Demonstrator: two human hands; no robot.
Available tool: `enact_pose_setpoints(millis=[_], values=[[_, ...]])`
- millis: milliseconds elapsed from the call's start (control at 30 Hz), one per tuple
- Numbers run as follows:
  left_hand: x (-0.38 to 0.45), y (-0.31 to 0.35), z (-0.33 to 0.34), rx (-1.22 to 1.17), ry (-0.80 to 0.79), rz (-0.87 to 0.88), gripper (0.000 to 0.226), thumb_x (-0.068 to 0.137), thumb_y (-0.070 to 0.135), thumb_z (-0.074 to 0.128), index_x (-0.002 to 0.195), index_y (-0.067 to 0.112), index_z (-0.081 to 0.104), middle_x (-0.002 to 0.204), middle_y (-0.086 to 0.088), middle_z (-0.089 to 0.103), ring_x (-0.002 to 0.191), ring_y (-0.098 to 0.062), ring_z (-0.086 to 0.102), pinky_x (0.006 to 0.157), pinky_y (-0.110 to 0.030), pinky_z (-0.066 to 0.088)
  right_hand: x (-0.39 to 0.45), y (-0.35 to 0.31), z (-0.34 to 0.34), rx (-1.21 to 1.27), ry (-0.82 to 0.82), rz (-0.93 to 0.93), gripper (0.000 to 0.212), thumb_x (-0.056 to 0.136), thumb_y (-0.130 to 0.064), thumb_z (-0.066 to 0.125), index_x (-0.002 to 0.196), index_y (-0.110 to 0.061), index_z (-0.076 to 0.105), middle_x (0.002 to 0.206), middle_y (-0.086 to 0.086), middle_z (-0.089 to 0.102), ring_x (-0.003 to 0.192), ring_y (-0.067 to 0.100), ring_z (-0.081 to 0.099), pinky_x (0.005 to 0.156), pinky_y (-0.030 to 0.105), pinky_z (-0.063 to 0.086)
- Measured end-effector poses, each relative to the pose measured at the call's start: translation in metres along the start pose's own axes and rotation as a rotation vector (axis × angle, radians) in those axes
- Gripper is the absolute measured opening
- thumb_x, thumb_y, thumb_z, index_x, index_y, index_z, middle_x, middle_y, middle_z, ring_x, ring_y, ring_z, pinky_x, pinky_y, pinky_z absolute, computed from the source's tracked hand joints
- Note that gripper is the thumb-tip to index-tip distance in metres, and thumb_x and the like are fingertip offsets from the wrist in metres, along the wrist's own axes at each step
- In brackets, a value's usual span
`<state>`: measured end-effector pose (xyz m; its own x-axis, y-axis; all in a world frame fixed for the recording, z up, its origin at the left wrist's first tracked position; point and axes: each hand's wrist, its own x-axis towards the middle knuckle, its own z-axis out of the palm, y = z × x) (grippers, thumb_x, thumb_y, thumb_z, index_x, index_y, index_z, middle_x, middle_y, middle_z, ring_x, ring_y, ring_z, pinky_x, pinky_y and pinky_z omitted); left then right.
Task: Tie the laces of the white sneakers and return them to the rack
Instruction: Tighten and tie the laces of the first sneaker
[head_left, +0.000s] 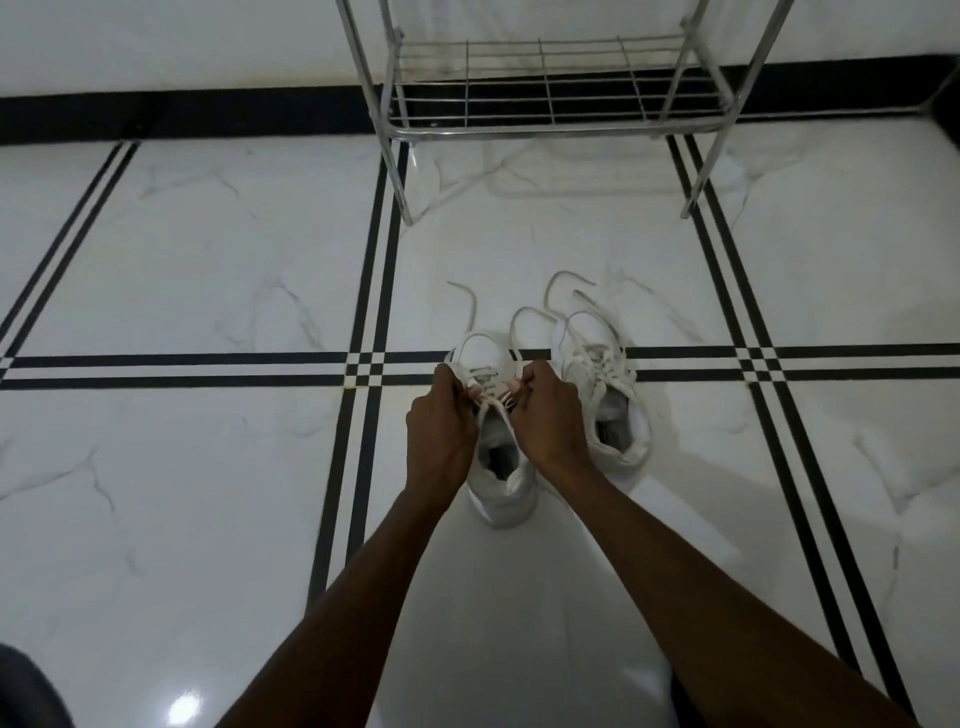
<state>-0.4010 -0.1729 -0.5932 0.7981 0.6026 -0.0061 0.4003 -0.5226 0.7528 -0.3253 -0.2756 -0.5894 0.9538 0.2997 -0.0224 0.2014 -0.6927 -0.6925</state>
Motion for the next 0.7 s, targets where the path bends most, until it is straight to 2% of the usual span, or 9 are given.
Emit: enact_pose_setpoints(millis=[100, 167, 233, 300, 400, 467, 567, 633, 700], values=[[-0.001, -0.002, -0.003, -0.011, -0.005, -0.02, 0.018, 0.098, 0.005, 0.057, 0.089, 0.014, 0.044, 0.068, 0.004, 0.055, 0.056, -0.009, 0.05, 0.051, -0.017, 0.027, -0.003, -0.002, 0.001, 0.016, -0.039, 0.029, 0.008, 0.095, -0.015, 0.055, 0.095, -0.007, 0.056, 0.086, 0.013, 0.067, 0.086, 0.034, 0.063, 0.065, 0.033, 0.04], [-0.001, -0.004, -0.007, -0.082, -0.03, -0.03, 0.016, 0.097, 0.008, 0.061, 0.087, 0.013, 0.049, 0.073, 0.002, 0.062, 0.062, -0.014, 0.057, 0.055, -0.02, 0.038, 0.0, -0.005, 0.001, 0.087, -0.117, 0.073, 0.006, 0.097, -0.015, 0.052, 0.095, -0.009, 0.055, 0.083, 0.007, 0.062, 0.084, 0.029, 0.062, 0.058, 0.025, 0.038], [0.002, -0.006, -0.011, -0.23, -0.107, -0.115, 0.015, 0.098, 0.02, 0.065, 0.092, 0.007, 0.06, 0.086, -0.005, 0.071, 0.08, -0.024, 0.068, 0.071, -0.034, 0.057, 0.004, -0.012, -0.002, 0.194, -0.212, 0.142, 0.006, 0.098, -0.016, 0.051, 0.098, -0.011, 0.055, 0.088, 0.001, 0.061, 0.083, 0.021, 0.059, 0.055, 0.016, 0.035], [0.004, -0.004, -0.02, -0.415, -0.161, -0.255, 0.028, 0.1, 0.034, 0.064, 0.102, 0.006, 0.068, 0.099, -0.013, 0.075, 0.098, -0.032, 0.07, 0.091, -0.049, 0.058, 0.009, -0.021, -0.007, 0.376, -0.24, 0.215, 0.01, 0.099, -0.022, 0.053, 0.101, -0.013, 0.057, 0.096, 0.001, 0.069, 0.088, 0.018, 0.064, 0.067, 0.02, 0.044], [0.013, 0.007, -0.043, -0.57, -0.118, -0.219, 0.031, 0.102, 0.036, 0.06, 0.104, 0.008, 0.073, 0.104, -0.007, 0.079, 0.104, -0.025, 0.073, 0.092, -0.043, 0.058, 0.017, -0.036, -0.021, 0.687, -0.199, 0.308, 0.011, 0.097, -0.021, 0.059, 0.096, -0.012, 0.066, 0.09, 0.006, 0.077, 0.074, 0.014, 0.073, 0.062, 0.02, 0.05], [0.024, 0.016, -0.056, -0.574, -0.102, -0.103, 0.03, 0.104, 0.036, 0.058, 0.105, 0.012, 0.075, 0.103, -0.002, 0.08, 0.103, -0.019, 0.074, 0.088, -0.037, 0.059, 0.025, -0.039, -0.031, 0.617, -0.218, 0.22, 0.01, 0.096, -0.016, 0.062, 0.093, -0.013, 0.071, 0.082, 0.008, 0.076, 0.058, 0.008, 0.069, 0.052, 0.013, 0.047], [0.039, 0.028, -0.065, -0.47, -0.13, 0.022, 0.029, 0.104, 0.035, 0.057, 0.105, 0.014, 0.077, 0.104, 0.002, 0.079, 0.101, -0.013, 0.073, 0.079, -0.025, 0.059, 0.032, -0.043, -0.042, 0.319, -0.564, -0.017, 0.017, 0.094, -0.009, 0.061, 0.103, -0.005, 0.076, 0.089, 0.012, 0.077, 0.064, 0.007, 0.067, 0.058, 0.014, 0.05], [0.044, 0.03, -0.061, -0.416, -0.197, 0.067, 0.031, 0.105, 0.034, 0.055, 0.105, 0.011, 0.076, 0.103, 0.0, 0.079, 0.099, -0.009, 0.073, 0.082, -0.024, 0.057, 0.032, -0.047, -0.048, 0.185, -0.782, -0.106, 0.019, 0.095, -0.021, 0.062, 0.101, -0.009, 0.075, 0.092, 0.006, 0.077, 0.077, 0.01, 0.068, 0.068, 0.021, 0.054], [0.042, 0.027, -0.054, -0.425, -0.279, 0.051, 0.038, 0.108, 0.035, 0.049, 0.105, 0.006, 0.074, 0.098, -0.01, 0.077, 0.088, -0.012, 0.073, 0.077, -0.025, 0.055, 0.033, -0.048, -0.053, 0.101, -0.788, -0.183, 0.026, 0.094, -0.039, 0.063, 0.083, -0.018, 0.075, 0.08, -0.007, 0.073, 0.075, 0.007, 0.065, 0.073, 0.028, 0.053]])
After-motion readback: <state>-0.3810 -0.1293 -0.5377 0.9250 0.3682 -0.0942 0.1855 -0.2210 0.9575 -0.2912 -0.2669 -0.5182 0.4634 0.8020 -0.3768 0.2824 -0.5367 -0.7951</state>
